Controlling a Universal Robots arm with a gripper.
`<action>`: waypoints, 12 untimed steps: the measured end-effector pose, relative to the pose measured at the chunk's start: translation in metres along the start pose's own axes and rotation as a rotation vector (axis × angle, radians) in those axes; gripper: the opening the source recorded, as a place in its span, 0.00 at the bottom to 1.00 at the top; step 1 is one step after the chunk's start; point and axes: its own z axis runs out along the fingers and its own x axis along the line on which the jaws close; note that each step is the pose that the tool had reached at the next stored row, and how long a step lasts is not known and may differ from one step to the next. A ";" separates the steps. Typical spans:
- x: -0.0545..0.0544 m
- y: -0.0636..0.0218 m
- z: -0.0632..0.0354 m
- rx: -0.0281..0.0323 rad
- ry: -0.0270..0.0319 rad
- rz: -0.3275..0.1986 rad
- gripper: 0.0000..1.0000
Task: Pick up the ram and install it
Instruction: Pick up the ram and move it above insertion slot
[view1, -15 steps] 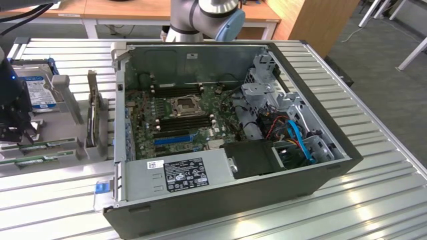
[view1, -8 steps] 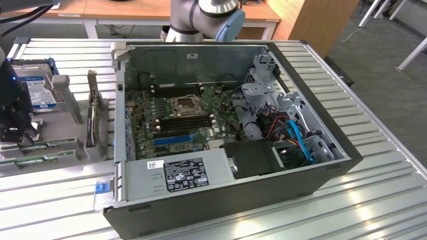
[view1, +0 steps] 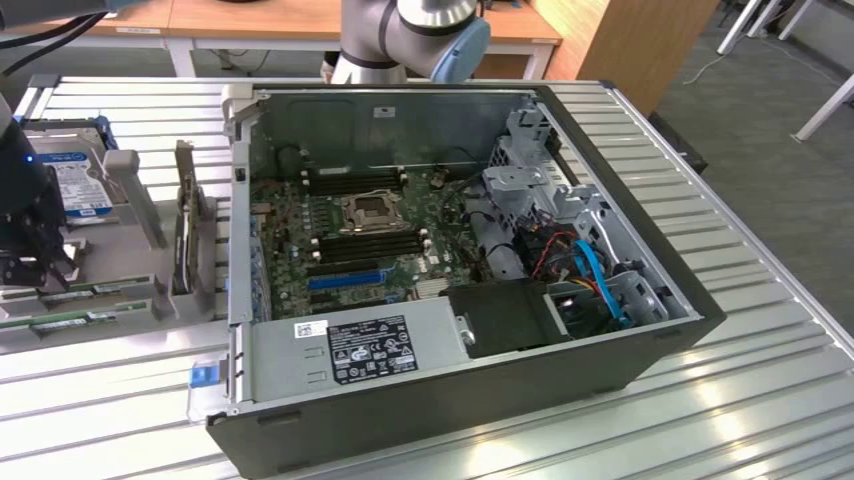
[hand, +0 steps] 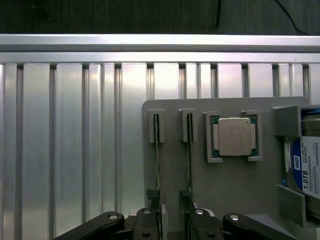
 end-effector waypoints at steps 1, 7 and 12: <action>0.000 0.0000 0.0003 0.0000 0.0000 0.000 0.29; 0.000 -0.0001 0.0021 -0.0001 0.0000 0.000 0.29; 0.000 -0.0002 0.0040 0.0001 -0.0002 0.000 0.29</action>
